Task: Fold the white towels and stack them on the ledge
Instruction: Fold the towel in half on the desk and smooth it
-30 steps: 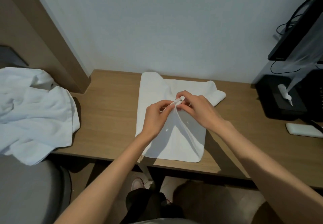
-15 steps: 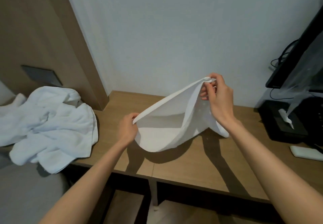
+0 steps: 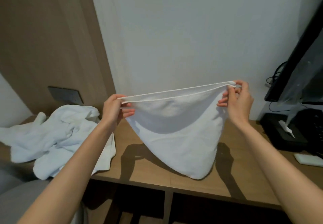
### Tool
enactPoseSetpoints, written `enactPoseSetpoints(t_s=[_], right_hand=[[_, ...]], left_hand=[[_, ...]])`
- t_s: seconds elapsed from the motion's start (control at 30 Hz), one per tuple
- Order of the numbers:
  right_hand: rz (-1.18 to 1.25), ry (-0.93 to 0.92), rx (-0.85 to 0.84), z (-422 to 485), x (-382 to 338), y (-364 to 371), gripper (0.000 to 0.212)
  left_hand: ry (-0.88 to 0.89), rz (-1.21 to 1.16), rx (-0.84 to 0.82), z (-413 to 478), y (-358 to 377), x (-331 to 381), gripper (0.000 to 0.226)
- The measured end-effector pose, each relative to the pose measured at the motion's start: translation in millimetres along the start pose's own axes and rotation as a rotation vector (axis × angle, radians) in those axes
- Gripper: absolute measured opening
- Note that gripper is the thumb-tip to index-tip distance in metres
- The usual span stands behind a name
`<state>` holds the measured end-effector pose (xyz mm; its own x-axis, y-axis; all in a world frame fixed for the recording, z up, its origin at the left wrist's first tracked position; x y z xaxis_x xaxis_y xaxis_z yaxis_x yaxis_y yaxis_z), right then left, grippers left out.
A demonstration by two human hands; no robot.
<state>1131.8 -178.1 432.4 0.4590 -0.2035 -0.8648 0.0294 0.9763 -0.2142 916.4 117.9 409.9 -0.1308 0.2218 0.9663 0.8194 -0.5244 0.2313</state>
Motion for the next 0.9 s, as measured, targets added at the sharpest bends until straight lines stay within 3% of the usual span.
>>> enactPoseSetpoints(t_s=[0.13, 0.3, 0.37, 0.47, 0.53, 0.63, 0.77, 0.9], right_hand=[[0.106, 0.005, 0.105, -23, -23, -7, 0.008], [0.182, -0.057, 0.172, -52, -45, -18, 0.009], [0.18, -0.099, 0.222, -69, -48, -27, 0.014], [0.182, -0.153, 0.29, -96, -48, -40, 0.012], [0.185, -0.167, 0.324, -113, -47, -45, 0.01], [0.173, -0.132, 0.366, -133, -46, -49, 0.008], [0.166, 0.056, 0.34, -133, -27, -47, 0.032], [0.15, 0.388, 0.133, -118, 30, -31, 0.033]], left_hand=[[0.126, -0.344, -0.02, -25, 6, 40, 0.029], [0.299, -0.452, -0.018, -57, -2, 68, 0.02], [0.311, -0.416, -0.065, -72, -12, 67, 0.015], [0.48, -0.175, -0.102, -91, -34, 55, 0.027], [0.633, -0.012, -0.051, -102, -49, 44, 0.028], [0.741, 0.032, 0.017, -109, -62, 28, 0.017], [0.652, 0.012, 0.008, -90, -59, 10, 0.012], [0.276, 0.169, -0.03, -41, -41, -33, 0.019]])
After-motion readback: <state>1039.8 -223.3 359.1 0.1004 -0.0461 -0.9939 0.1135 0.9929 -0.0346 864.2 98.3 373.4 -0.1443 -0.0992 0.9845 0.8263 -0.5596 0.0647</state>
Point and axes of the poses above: each hand's wrist, its own z-axis towards the middle knuckle, its own y-axis out of the palm, x = y × z, the point moved 4 cm from there along z, towards the middle knuckle, and after that the axes turned 9 degrees about -z, right-handed, at the moved point
